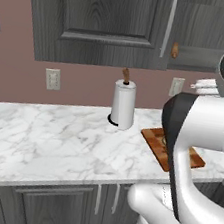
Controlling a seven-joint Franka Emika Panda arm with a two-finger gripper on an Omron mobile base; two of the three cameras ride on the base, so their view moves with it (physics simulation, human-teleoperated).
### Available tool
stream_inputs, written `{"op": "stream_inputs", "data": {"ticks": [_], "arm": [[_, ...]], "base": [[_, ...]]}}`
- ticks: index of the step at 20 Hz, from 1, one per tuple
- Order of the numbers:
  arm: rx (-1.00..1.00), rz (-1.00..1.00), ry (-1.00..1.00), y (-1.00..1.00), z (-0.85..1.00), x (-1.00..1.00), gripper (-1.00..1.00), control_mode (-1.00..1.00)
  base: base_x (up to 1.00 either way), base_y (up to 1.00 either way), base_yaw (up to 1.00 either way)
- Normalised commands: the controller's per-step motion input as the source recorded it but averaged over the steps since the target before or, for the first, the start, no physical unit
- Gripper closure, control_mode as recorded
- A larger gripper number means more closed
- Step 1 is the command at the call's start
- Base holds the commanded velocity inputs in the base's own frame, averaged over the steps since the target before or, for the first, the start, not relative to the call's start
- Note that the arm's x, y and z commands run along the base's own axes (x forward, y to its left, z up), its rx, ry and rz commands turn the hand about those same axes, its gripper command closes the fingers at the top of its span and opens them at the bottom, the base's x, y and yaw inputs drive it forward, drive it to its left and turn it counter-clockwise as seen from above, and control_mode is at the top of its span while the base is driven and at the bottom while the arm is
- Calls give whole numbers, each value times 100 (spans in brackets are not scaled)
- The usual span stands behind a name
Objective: Open the cabinet, retrieve the rolling pin, and place it next to the meat on the cutting board to prepare for tenderizing.
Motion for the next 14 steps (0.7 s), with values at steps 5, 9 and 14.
{"op": "stream_inputs", "data": {"ticks": [5, 9, 14], "arm": [[9, 17, -29, 24, 8, 30, -100, -100], [9, 14, -25, 22, 4, 35, -100, -100], [6, 9, -19, 15, 9, 38, -100, -100]], "base": [[0, 0, 0], [0, 0, 0], [0, 0, 0]]}}
